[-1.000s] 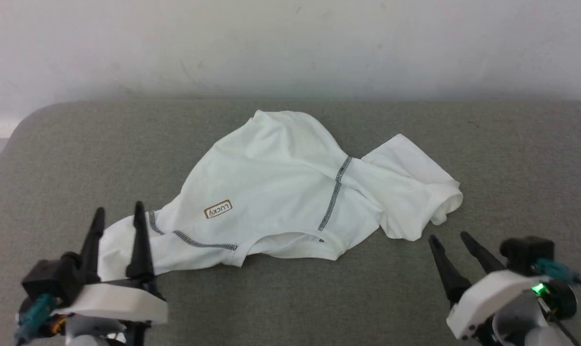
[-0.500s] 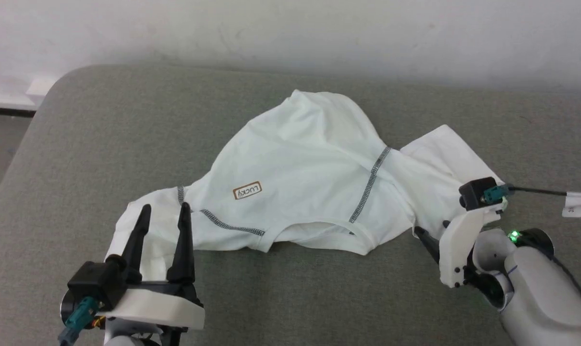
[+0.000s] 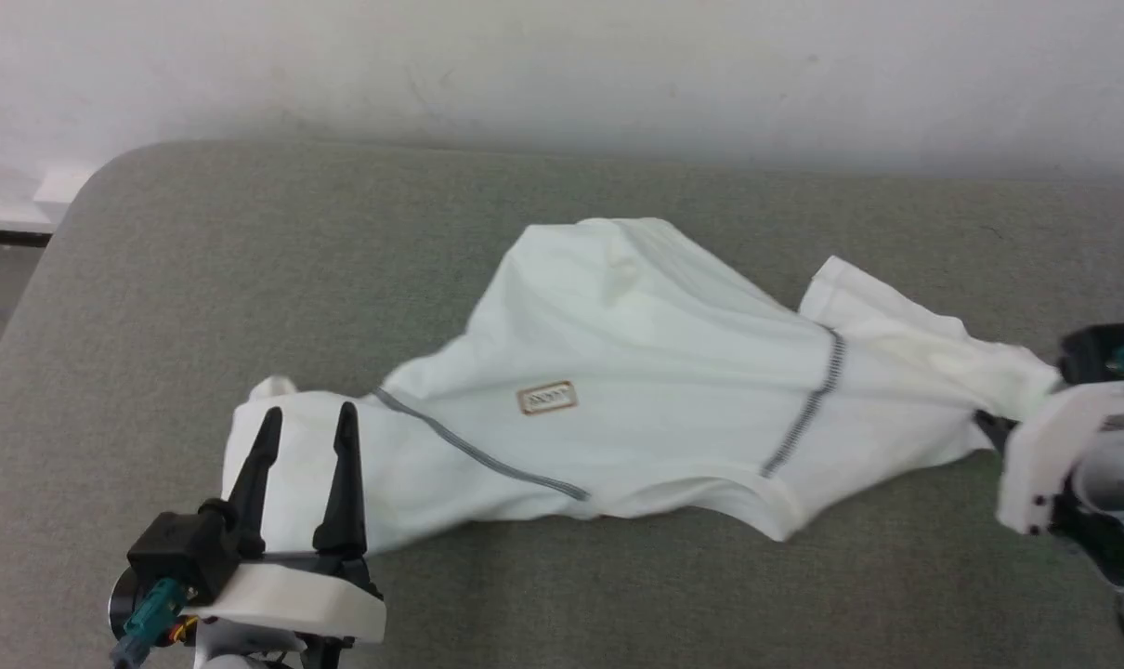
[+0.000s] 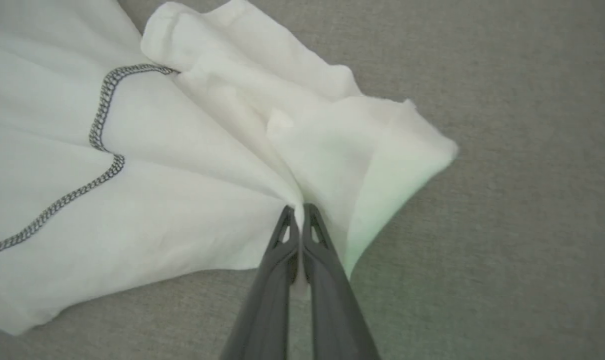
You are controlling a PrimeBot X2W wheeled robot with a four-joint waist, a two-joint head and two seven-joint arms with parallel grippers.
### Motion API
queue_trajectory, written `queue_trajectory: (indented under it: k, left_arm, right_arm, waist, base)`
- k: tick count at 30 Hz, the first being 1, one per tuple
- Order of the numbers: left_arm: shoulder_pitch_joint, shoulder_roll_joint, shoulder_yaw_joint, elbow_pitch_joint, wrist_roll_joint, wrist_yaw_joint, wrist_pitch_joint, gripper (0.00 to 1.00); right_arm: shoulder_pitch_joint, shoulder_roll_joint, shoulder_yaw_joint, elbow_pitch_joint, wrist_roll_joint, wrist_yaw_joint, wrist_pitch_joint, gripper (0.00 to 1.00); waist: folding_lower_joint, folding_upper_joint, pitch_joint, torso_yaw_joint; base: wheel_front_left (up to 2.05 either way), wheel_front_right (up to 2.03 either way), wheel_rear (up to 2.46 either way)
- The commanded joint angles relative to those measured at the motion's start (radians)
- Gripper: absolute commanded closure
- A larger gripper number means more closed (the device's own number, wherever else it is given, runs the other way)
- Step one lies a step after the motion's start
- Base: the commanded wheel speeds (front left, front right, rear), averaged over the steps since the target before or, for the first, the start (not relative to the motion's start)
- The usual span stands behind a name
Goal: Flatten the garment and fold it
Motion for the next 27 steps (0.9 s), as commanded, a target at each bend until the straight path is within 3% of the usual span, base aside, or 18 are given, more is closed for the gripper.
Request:
queue_trajectory:
  k: [1,4,7,8,10,15,18,22,27]
  left_arm:
    - [0.013,0.004,0.005,0.005,0.008,-0.004,-0.005,0.00]
    - [0.016,0.007,0.004,0.012,0.006,-0.004,-0.004,0.00]
    - [0.016,0.007,0.005,0.020,0.004,-0.004,-0.004,0.00]
    - [0.016,0.007,0.006,0.022,0.004,-0.004,-0.004,0.00]
    - [0.015,0.005,0.007,0.026,0.004,-0.005,-0.004,0.00]
    - [0.014,0.003,0.007,0.040,0.002,-0.014,-0.004,0.00]
    - [0.017,0.004,0.011,0.045,0.000,-0.015,-0.004,0.00]
    - [0.027,0.003,0.017,0.047,-0.005,-0.012,-0.004,0.00]
    - [0.022,0.002,0.016,0.050,-0.009,-0.014,-0.004,0.00]
  right_arm:
    - [0.026,-0.013,-0.022,-0.011,-0.001,-0.002,0.005,1.00]
    - [0.082,-0.046,-0.104,-0.040,-0.016,-0.002,0.024,1.00]
    - [0.139,-0.035,-0.171,-0.063,-0.033,-0.002,0.026,1.00]
    - [0.155,-0.021,-0.187,-0.070,-0.040,-0.002,0.022,0.78]
    - [0.179,0.009,-0.220,-0.096,-0.057,-0.002,-0.026,0.00]
    - [0.255,0.093,-0.313,-0.197,-0.109,-0.002,-0.204,0.00]
    - [0.320,0.142,-0.355,-0.299,-0.138,-0.002,-0.226,0.00]
    - [0.386,0.166,-0.334,-0.435,-0.161,-0.002,-0.108,0.00]
    - [0.383,0.131,-0.262,-0.512,-0.143,-0.002,0.115,0.00]
  waist:
    - [0.0000,-0.0001,-0.007,-0.020]
    - [0.0000,-0.0001,-0.005,-0.034]
    - [0.0000,-0.0001,-0.001,-0.047]
    - [0.0000,-0.0001,0.000,-0.050]
    - [0.0000,-0.0001,0.001,-0.054]
    - [0.0000,-0.0001,-0.011,-0.052]
    - [0.0000,-0.0001,-0.023,-0.054]
    - [0.0000,-0.0001,-0.033,-0.066]
    - [0.0000,-0.0001,-0.027,-0.074]
  base:
    - [0.00,0.00,0.00]
    - [0.00,0.00,0.00]
    - [0.00,0.00,0.00]
    - [0.00,0.00,0.00]
    - [0.00,0.00,0.00]
    - [0.00,0.00,0.00]
    - [0.00,0.00,0.00]
    - [0.00,0.00,0.00]
    - [0.00,0.00,0.00]
